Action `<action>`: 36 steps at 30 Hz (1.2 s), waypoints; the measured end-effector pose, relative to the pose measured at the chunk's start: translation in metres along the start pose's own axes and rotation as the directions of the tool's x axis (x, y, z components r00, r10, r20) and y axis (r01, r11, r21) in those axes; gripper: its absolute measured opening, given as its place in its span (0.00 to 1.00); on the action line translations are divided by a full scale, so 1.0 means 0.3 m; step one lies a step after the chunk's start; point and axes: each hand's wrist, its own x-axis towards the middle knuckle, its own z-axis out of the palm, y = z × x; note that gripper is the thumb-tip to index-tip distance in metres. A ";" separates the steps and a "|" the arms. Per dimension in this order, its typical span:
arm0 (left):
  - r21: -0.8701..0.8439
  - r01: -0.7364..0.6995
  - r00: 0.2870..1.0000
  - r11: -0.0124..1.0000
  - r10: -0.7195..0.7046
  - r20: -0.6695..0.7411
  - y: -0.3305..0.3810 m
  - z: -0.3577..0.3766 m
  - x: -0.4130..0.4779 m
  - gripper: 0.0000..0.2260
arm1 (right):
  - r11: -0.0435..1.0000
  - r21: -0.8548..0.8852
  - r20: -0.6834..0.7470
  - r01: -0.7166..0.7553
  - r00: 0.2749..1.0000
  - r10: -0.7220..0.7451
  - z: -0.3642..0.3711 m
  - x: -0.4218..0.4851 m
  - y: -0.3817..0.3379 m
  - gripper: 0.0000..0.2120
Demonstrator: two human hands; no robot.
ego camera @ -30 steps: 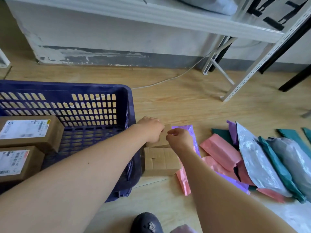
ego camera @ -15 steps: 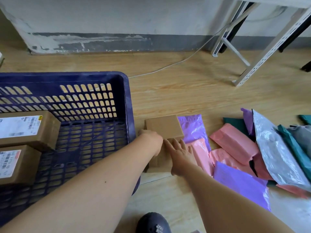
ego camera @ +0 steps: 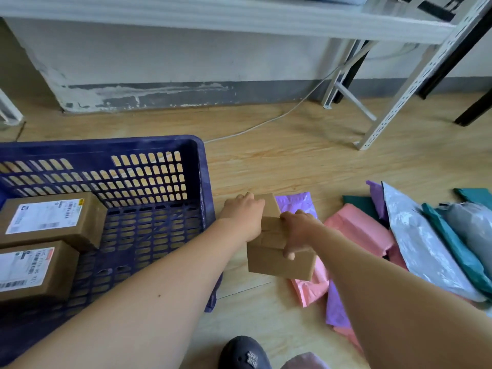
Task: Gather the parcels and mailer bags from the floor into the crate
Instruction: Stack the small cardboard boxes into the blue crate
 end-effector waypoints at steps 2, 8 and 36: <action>-0.041 0.007 0.999 0.999 -0.010 -0.050 0.004 -0.042 -0.045 0.20 | 0.999 -0.015 -0.031 -0.029 0.999 0.028 -0.071 -0.068 0.014 0.39; -0.159 0.033 0.990 0.987 -0.055 -0.130 -0.019 -0.194 -0.196 0.22 | 0.999 -0.013 -0.238 -0.042 0.971 0.038 -0.232 -0.282 -0.017 0.41; -0.983 0.164 0.914 -0.078 -0.362 0.181 -0.395 -0.455 -0.720 0.22 | 0.884 -0.107 -0.673 0.455 0.621 -0.401 -0.242 -0.589 -0.511 0.51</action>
